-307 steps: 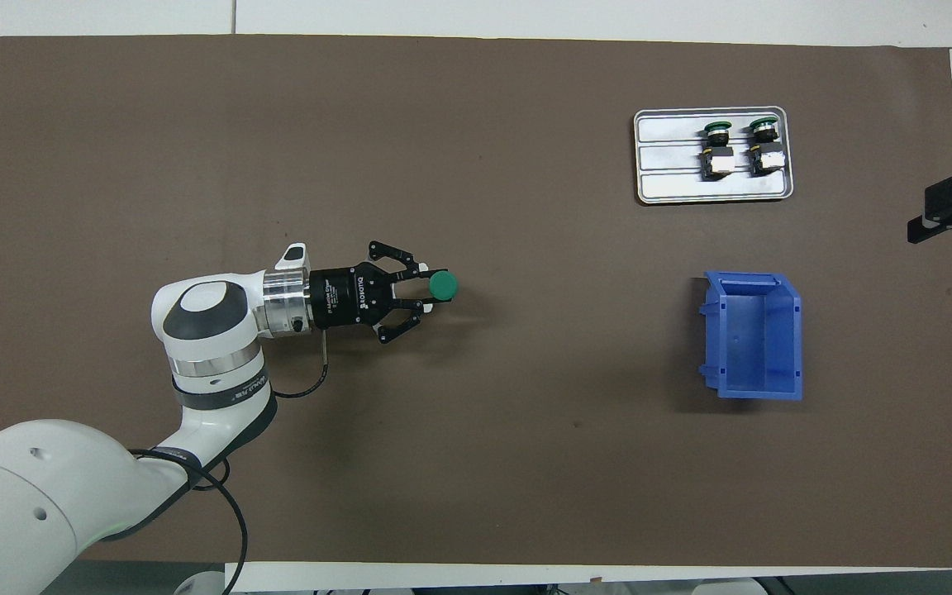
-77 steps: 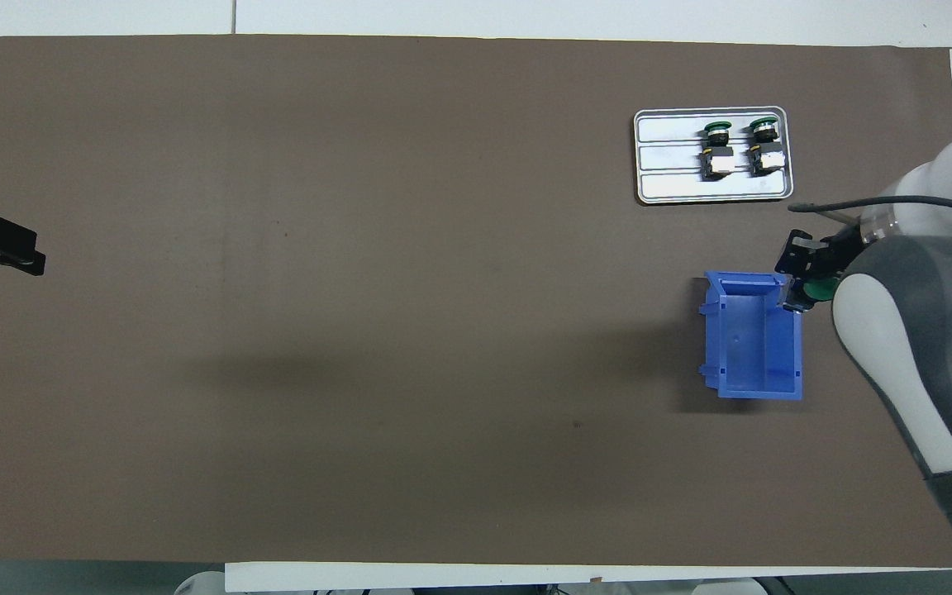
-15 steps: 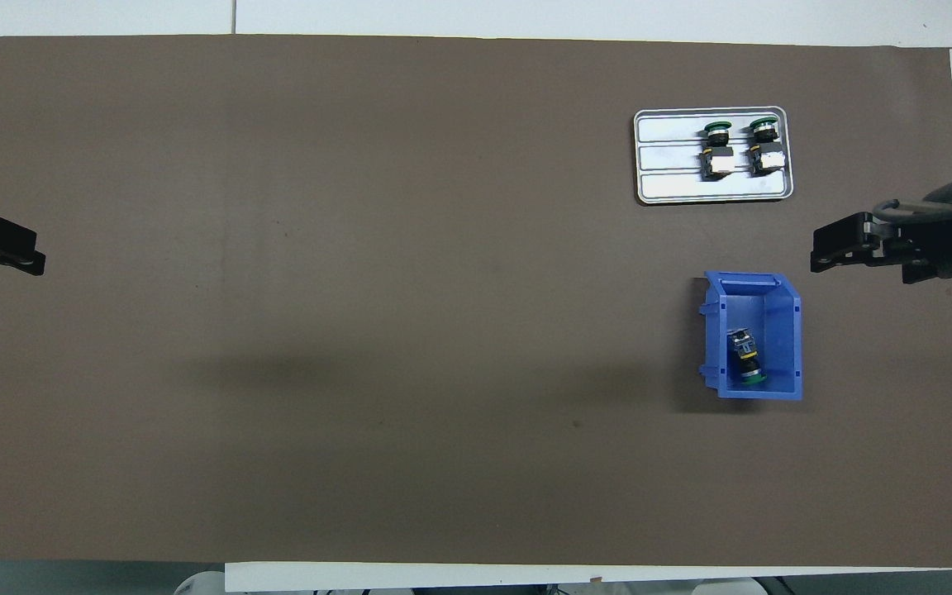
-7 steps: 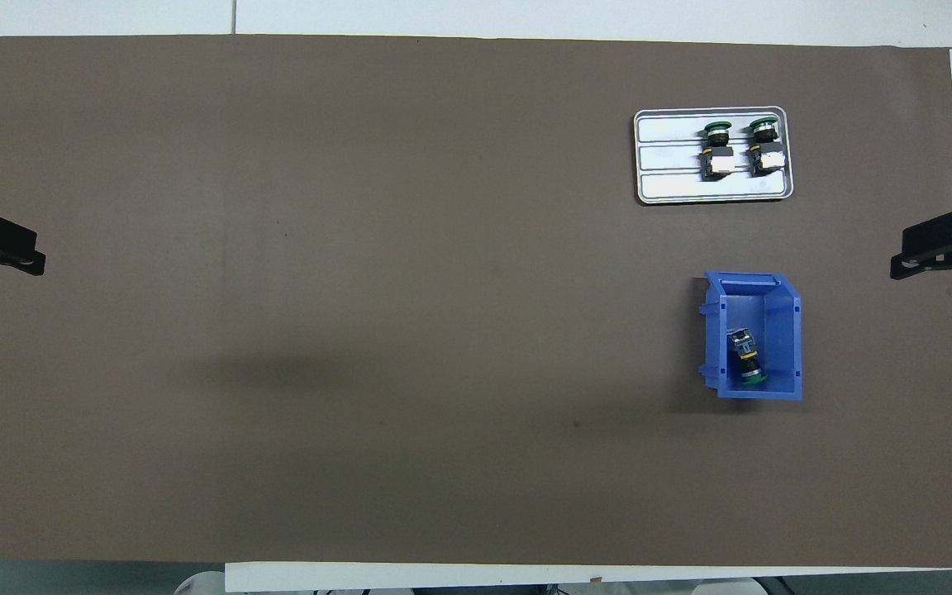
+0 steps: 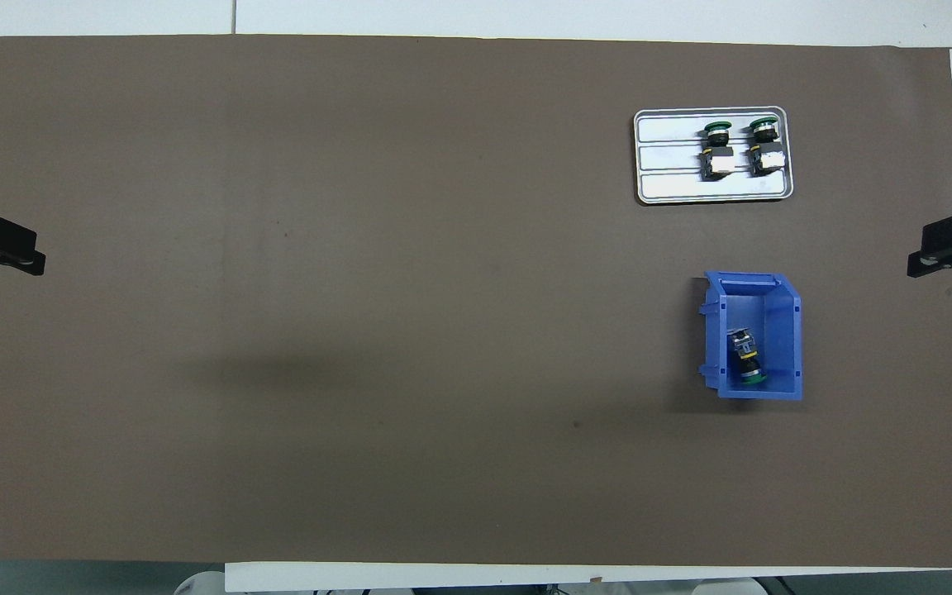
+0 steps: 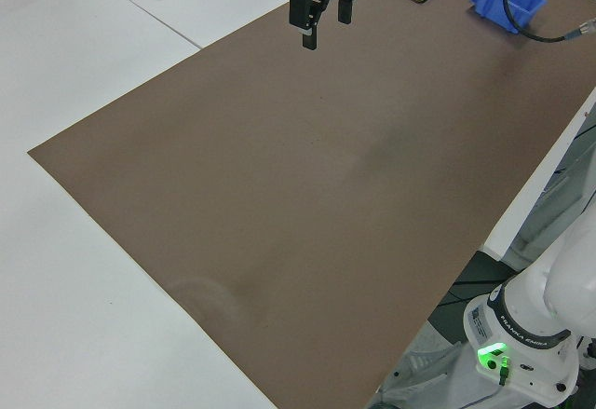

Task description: Place and press button with both arms

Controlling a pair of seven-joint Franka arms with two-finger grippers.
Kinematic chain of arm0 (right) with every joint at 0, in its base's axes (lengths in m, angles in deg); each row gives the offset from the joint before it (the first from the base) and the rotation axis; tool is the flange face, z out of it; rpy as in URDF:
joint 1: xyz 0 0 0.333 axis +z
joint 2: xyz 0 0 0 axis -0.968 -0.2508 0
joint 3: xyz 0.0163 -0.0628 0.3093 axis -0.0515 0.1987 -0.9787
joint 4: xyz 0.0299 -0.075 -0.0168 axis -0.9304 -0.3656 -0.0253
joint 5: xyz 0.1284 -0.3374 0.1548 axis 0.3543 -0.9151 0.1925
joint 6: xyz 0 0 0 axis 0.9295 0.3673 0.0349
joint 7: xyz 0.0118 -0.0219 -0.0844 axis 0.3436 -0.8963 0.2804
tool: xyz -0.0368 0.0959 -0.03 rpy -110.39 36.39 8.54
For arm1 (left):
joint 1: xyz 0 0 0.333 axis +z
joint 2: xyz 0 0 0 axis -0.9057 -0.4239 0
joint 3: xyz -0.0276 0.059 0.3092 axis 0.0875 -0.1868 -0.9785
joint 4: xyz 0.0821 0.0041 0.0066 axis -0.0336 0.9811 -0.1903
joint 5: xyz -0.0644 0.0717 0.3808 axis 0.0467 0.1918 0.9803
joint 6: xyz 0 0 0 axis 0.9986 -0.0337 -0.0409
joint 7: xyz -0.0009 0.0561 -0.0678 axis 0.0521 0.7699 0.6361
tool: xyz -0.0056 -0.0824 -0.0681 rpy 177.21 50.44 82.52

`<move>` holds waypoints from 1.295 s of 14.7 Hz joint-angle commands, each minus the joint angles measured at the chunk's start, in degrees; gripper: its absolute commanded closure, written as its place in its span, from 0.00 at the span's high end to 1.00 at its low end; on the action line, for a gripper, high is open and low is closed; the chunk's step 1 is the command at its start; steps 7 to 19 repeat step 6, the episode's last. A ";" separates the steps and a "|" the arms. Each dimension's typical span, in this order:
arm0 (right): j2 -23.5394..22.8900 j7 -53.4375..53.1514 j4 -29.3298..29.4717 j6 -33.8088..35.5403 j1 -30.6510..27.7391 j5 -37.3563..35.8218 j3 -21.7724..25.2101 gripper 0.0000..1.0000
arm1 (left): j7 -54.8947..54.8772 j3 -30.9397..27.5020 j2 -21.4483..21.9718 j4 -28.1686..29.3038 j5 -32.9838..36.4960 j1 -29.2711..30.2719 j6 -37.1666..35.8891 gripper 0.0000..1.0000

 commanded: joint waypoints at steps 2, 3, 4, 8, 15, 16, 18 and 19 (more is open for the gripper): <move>0.33 11.57 0.41 0.40 -0.46 -0.31 -0.30 0.99 | -0.76 -0.20 1.21 1.09 0.17 0.04 0.55 1.00; 0.33 15.36 0.41 0.40 -0.46 -1.01 -0.30 0.99 | -0.76 -0.20 1.21 1.09 0.17 0.04 0.55 1.00; 0.33 15.49 0.41 0.48 -0.55 -1.02 -0.13 0.99 | -0.76 -0.20 1.21 1.09 0.17 0.04 0.55 1.00; 0.33 14.88 0.41 0.66 -0.55 -0.93 -0.12 0.99 | -0.76 -0.20 1.21 1.09 0.17 0.04 0.55 1.00; 0.33 14.88 0.41 0.66 -0.55 -0.93 -0.12 0.99 | -0.76 -0.20 1.21 1.09 0.17 0.04 0.55 1.00; 0.33 14.88 0.41 0.66 -0.55 -0.93 -0.12 0.99 | -0.76 -0.20 1.21 1.09 0.17 0.04 0.55 1.00; 0.33 14.88 0.41 0.66 -0.55 -0.93 -0.12 0.99 | -0.76 -0.20 1.21 1.09 0.17 0.04 0.55 1.00; 0.33 14.88 0.41 0.66 -0.55 -0.93 -0.12 0.99 | -0.76 -0.20 1.21 1.09 0.17 0.04 0.55 1.00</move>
